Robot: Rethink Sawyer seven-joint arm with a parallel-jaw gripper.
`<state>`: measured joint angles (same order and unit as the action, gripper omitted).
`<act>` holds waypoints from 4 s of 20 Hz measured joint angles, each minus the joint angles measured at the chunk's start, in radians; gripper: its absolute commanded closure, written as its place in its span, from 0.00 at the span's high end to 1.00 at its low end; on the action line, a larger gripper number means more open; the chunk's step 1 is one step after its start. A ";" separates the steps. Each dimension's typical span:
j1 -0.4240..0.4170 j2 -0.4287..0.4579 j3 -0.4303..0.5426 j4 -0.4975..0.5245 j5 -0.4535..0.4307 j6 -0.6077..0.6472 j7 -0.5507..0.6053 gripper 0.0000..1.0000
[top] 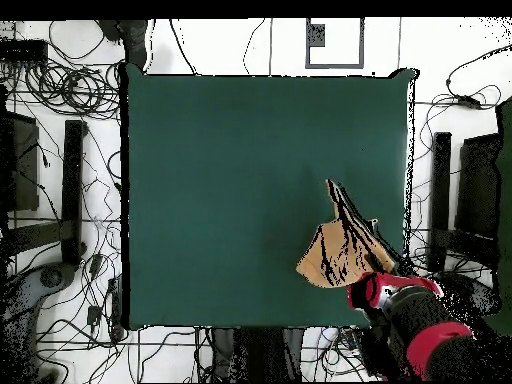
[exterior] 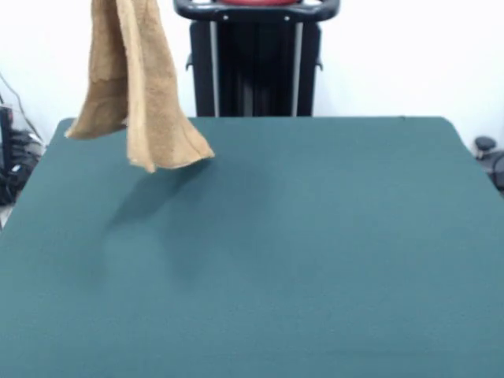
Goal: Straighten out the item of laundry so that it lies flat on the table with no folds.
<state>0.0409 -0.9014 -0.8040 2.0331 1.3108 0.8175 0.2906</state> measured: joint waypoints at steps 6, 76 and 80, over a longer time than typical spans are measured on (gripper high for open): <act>-0.049 -0.024 0.019 0.000 -0.048 0.000 0.000 0.00; 0.205 -0.073 0.074 -0.010 -0.275 -0.146 0.032 0.00; 0.282 -0.040 -0.060 -0.078 -0.432 -0.009 0.227 0.00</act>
<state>0.3227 -0.9415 -0.8641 1.9548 0.8786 0.8081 0.5179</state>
